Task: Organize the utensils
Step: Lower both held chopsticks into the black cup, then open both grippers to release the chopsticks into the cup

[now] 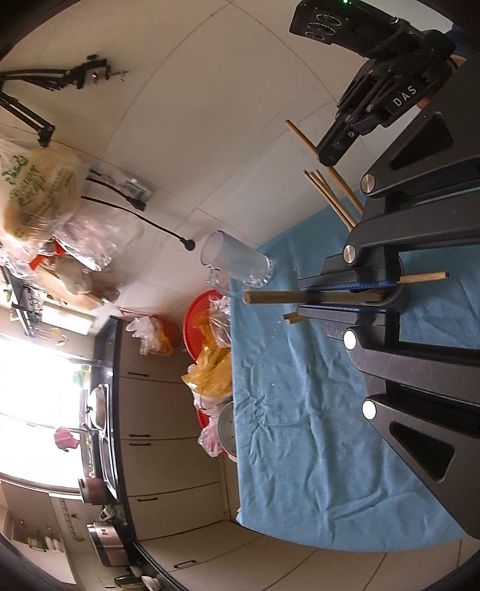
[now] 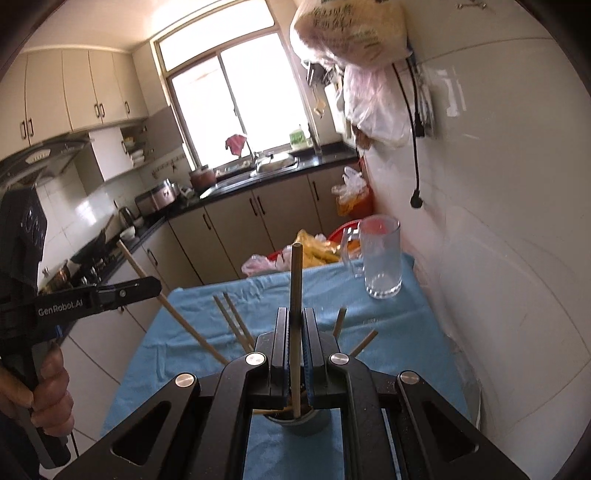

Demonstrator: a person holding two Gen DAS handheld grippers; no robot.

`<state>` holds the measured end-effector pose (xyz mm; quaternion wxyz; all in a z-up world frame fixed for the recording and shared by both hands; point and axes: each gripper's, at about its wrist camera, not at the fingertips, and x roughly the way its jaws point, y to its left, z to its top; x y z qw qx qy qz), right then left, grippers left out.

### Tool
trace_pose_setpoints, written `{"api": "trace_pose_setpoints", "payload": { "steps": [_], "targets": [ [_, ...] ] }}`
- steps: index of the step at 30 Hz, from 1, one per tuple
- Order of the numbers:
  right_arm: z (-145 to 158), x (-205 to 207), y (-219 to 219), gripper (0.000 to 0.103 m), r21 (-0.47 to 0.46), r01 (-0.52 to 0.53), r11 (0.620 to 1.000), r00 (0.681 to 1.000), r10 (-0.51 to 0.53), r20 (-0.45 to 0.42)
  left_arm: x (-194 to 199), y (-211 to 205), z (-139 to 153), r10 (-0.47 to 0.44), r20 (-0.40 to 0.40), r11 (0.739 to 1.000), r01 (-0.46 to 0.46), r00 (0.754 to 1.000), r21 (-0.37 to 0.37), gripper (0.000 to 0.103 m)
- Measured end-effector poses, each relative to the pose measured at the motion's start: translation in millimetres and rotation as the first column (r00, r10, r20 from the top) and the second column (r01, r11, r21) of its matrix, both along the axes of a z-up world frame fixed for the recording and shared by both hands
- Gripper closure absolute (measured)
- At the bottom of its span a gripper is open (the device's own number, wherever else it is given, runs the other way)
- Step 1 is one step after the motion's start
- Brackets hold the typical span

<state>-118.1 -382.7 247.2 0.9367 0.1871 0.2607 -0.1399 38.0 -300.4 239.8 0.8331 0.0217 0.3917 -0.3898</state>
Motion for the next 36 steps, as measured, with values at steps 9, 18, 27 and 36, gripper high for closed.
{"api": "trace_pose_setpoints", "payload": {
  "steps": [9,18,27,36],
  "targets": [
    [-10,8,-8,0.095,0.026,0.012,1.000,0.999,-0.011,-0.030,8,0,-6,0.021,0.001,1.000,-0.021,1.000,-0.002,0.083],
    [20,-10,-18,0.080,0.026,0.062,0.998,0.997,-0.063,0.047,13,29,17,0.081,0.027,0.995,-0.079,0.996,-0.064,0.069],
    [1,-43,-30,0.071,0.083,0.123,0.989,0.992,-0.122,-0.011,20,89,0,0.179,-0.019,0.982,-0.180,0.984,-0.050,0.068],
    [-69,-45,-5,0.050,0.137,0.086,0.987,0.976,-0.056,-0.212,3,138,-84,0.252,-0.172,0.967,-0.244,0.952,0.066,0.068]
  ]
}}
